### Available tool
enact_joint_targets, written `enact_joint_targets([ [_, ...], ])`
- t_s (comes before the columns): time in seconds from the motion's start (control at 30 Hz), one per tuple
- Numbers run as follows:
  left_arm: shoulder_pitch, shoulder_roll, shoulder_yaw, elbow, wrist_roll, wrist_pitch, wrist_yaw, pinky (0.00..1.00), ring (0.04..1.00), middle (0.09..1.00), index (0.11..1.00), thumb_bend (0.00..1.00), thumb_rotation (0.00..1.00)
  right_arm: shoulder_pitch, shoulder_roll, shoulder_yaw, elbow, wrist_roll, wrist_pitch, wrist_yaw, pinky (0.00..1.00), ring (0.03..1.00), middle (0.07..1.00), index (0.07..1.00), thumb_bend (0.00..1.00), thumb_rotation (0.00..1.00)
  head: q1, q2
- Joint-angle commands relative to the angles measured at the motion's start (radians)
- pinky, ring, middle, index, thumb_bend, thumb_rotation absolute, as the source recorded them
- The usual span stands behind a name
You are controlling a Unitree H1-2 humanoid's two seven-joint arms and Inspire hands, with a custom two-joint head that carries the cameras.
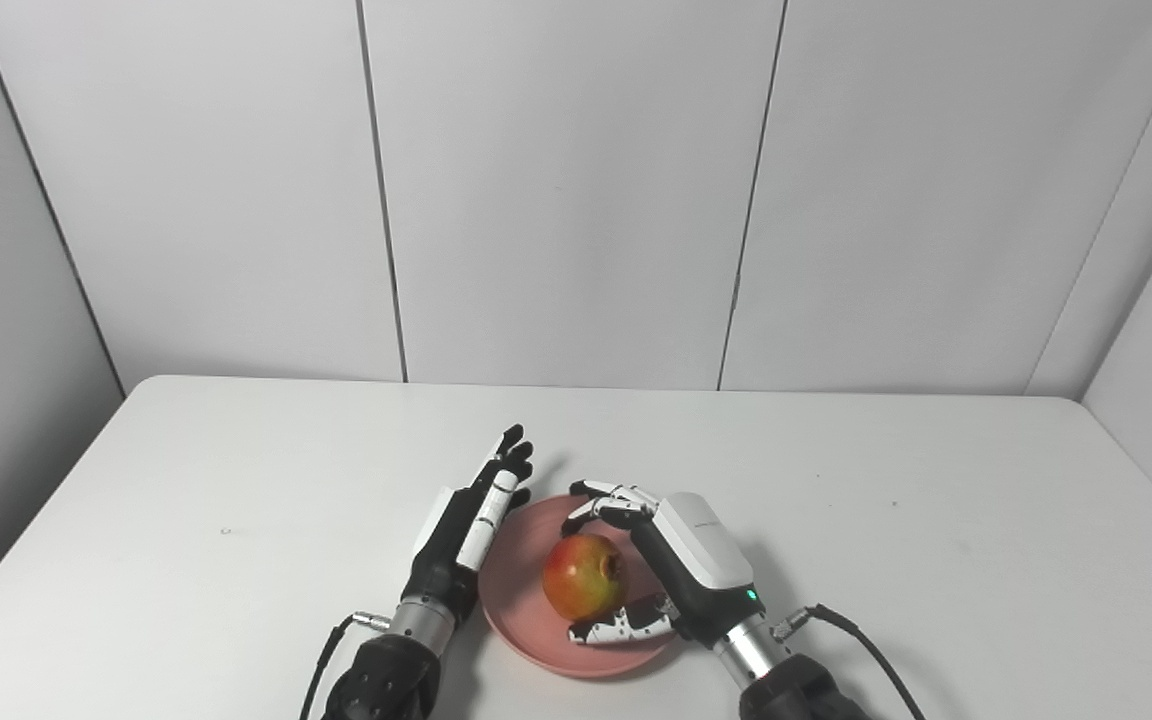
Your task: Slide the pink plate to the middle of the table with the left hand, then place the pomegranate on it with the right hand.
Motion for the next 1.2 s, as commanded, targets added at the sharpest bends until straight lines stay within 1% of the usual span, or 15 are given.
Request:
enact_joint_targets([
  [0.0,0.007,-0.008,-0.004,0.018,-0.001,-0.037,0.003,0.94,0.972,0.982,0.968,0.52,1.00,-0.040,-0.011,0.000,-0.034,-0.003,0.015,0.016,0.79,0.846,0.843,0.499,0.50,0.17,0.001,0.001],
  [0.1,0.005,-0.006,-0.005,0.023,-0.001,-0.042,0.001,0.94,0.971,0.982,0.967,0.52,1.00,-0.039,-0.013,0.001,-0.040,-0.004,0.022,0.027,0.80,0.851,0.846,0.499,0.50,0.17,0.001,0.000],
  [0.13,0.004,-0.006,-0.005,0.024,-0.002,-0.041,0.000,0.94,0.973,0.984,0.968,0.53,1.00,-0.038,-0.013,0.000,-0.042,-0.003,0.023,0.029,0.81,0.856,0.849,0.611,0.55,0.29,0.001,0.000],
  [0.17,0.004,-0.006,-0.005,0.025,-0.002,-0.041,0.000,0.94,0.975,0.985,0.969,0.53,1.00,-0.036,-0.012,-0.002,-0.045,0.000,0.025,0.033,0.81,0.858,0.851,0.668,0.58,0.36,-0.001,0.001],
  [0.2,0.004,-0.006,-0.005,0.026,-0.003,-0.042,-0.001,0.94,0.974,0.985,0.968,0.53,1.00,-0.035,-0.012,-0.004,-0.048,0.003,0.026,0.036,0.82,0.862,0.855,0.708,0.60,0.41,-0.001,0.001],
  [0.27,0.005,-0.008,-0.003,0.022,-0.008,-0.037,-0.001,0.94,0.972,0.984,0.967,0.52,1.00,-0.032,-0.010,-0.009,-0.057,0.010,0.027,0.043,0.82,0.869,0.863,0.737,0.61,0.44,-0.002,0.001],
  [0.4,0.009,-0.014,0.001,0.010,-0.014,-0.018,0.000,0.93,0.968,0.985,0.969,0.53,1.00,-0.029,-0.011,-0.022,-0.059,0.046,-0.005,0.039,0.82,0.874,0.872,0.782,0.62,0.42,-0.001,0.000],
  [0.53,0.011,-0.015,0.003,0.006,-0.021,-0.007,-0.005,0.94,0.970,0.987,0.979,0.53,1.00,-0.017,-0.007,-0.040,-0.091,0.104,-0.015,0.049,0.82,0.884,0.889,0.839,0.62,0.44,-0.003,0.000],
  [0.67,0.011,-0.016,0.004,0.007,-0.019,-0.008,-0.005,0.93,0.967,0.982,0.976,0.52,1.00,-0.001,-0.008,-0.057,-0.130,0.157,-0.023,0.065,0.83,0.901,0.913,0.889,0.61,0.51,-0.002,0.001],
  [0.77,0.011,-0.014,0.004,0.010,-0.016,-0.010,-0.005,0.94,0.973,0.982,0.980,0.52,1.00,0.010,-0.011,-0.067,-0.153,0.186,-0.033,0.067,0.83,0.912,0.932,0.929,0.61,0.57,-0.003,0.001],
  [1.0,0.014,-0.011,0.007,0.007,-0.020,-0.010,-0.009,0.94,0.977,0.983,0.984,0.52,1.00,0.034,-0.024,-0.084,-0.203,0.220,-0.013,0.095,0.85,0.932,0.958,0.954,0.58,0.56,-0.003,0.003],
  [1.07,0.014,-0.009,0.007,0.007,-0.018,-0.011,-0.008,0.94,0.976,0.983,0.985,0.53,1.00,0.041,-0.027,-0.095,-0.209,0.222,-0.018,0.092,0.84,0.924,0.961,0.957,0.58,0.57,-0.003,0.003],
  [1.17,0.014,-0.007,0.011,0.007,-0.023,-0.011,-0.012,0.94,0.975,0.982,0.987,0.53,1.00,0.050,-0.027,-0.116,-0.210,0.240,-0.016,0.094,0.85,0.932,0.971,0.968,0.58,0.62,-0.002,-0.001],
])
